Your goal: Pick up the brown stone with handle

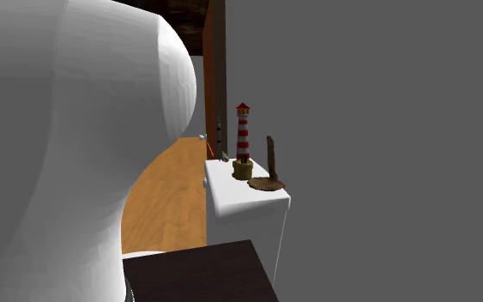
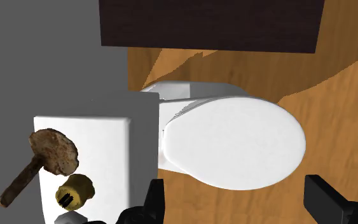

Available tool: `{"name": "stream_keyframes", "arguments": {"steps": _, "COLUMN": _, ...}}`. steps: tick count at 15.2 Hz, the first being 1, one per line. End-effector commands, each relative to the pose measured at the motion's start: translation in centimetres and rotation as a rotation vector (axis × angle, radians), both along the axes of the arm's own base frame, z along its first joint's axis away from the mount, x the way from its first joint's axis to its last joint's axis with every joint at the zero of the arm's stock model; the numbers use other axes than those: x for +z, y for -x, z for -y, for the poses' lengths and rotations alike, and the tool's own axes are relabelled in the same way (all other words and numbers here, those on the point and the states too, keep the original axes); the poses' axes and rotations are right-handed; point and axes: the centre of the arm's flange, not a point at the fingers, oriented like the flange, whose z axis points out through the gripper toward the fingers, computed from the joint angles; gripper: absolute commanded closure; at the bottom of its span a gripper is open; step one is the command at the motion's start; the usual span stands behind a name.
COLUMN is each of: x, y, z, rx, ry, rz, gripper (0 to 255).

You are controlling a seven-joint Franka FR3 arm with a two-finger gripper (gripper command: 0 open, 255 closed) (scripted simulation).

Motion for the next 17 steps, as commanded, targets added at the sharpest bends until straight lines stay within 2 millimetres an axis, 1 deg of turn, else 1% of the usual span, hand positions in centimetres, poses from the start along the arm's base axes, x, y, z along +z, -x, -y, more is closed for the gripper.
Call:
{"name": "stream_keyframes", "arguments": {"steps": 1, "x": 0.0, "y": 0.0, "z": 0.0, "rx": 0.0, "ry": 0.0, "rz": 0.0, "gripper": 0}}
{"name": "stream_keyframes", "arguments": {"steps": 9, "x": -5.3, "y": -3.4, "z": 8.3, "rx": 0.059, "ry": 0.01, "rz": 0.013, "gripper": 0}}
{"name": "stream_keyframes", "arguments": {"steps": 17, "x": -10.4, "y": -7.4, "z": 16.5, "rx": 0.119, "ry": 0.021, "rz": 0.026, "gripper": 0}}
